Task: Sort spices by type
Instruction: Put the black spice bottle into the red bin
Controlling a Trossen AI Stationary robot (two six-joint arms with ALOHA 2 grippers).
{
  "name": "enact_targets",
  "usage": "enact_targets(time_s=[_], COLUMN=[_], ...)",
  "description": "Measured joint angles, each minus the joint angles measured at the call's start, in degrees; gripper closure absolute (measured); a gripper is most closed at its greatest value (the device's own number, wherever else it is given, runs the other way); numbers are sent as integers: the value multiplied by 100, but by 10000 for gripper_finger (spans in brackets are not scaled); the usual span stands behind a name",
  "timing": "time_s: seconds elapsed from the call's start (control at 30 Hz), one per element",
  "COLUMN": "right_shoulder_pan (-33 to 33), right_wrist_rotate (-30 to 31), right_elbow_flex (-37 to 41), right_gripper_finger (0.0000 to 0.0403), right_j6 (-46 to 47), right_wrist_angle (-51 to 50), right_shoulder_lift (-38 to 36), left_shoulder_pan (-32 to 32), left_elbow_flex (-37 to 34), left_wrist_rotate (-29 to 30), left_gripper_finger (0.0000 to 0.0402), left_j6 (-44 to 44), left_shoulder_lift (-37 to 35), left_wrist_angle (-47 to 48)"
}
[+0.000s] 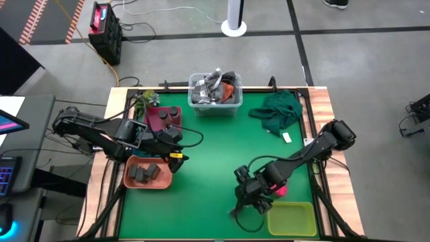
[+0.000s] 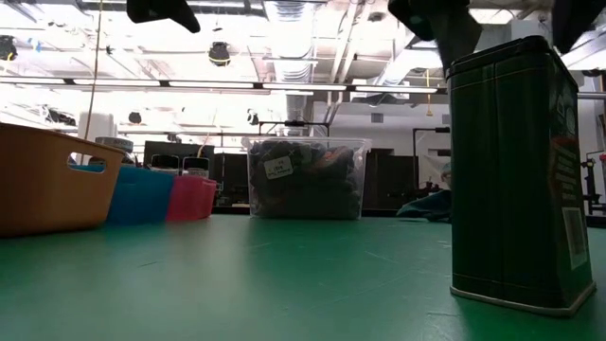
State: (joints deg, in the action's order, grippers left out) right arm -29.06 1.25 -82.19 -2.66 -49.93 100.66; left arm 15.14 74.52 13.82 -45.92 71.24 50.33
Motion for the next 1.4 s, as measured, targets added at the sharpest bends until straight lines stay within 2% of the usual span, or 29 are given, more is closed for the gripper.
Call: enact_targets(time_s=[0.5,0.8,0.93,1.13,1.27,1.4], right_shoulder_pan=[-4,29,94,484,870,1208], right_wrist_rotate=[-229,-255,-275,-110,-55,286], right_elbow_flex=[-2,-57,-90,-90,-90,-90], right_gripper_finger=[125,180,180,166,177,173], right_j6=[197,372,391,479,609,990], right_wrist_angle=[-58,-73,-72,-518,-515,-337], right_shoulder_lift=[350,333,328,195,-25,-327], left_shoulder_pan=[0,39,44,90,235,444], left_elbow_flex=[0,0,0,0,-2,-2], left_wrist_rotate=[76,50,61,117,492,911], left_gripper_finger=[168,168,168,168,168,168], left_j6=[-18,296,393,577,618,733], left_shoulder_lift=[2,2,2,2,2,30], left_wrist_angle=[24,15,14,9,-105,-250])
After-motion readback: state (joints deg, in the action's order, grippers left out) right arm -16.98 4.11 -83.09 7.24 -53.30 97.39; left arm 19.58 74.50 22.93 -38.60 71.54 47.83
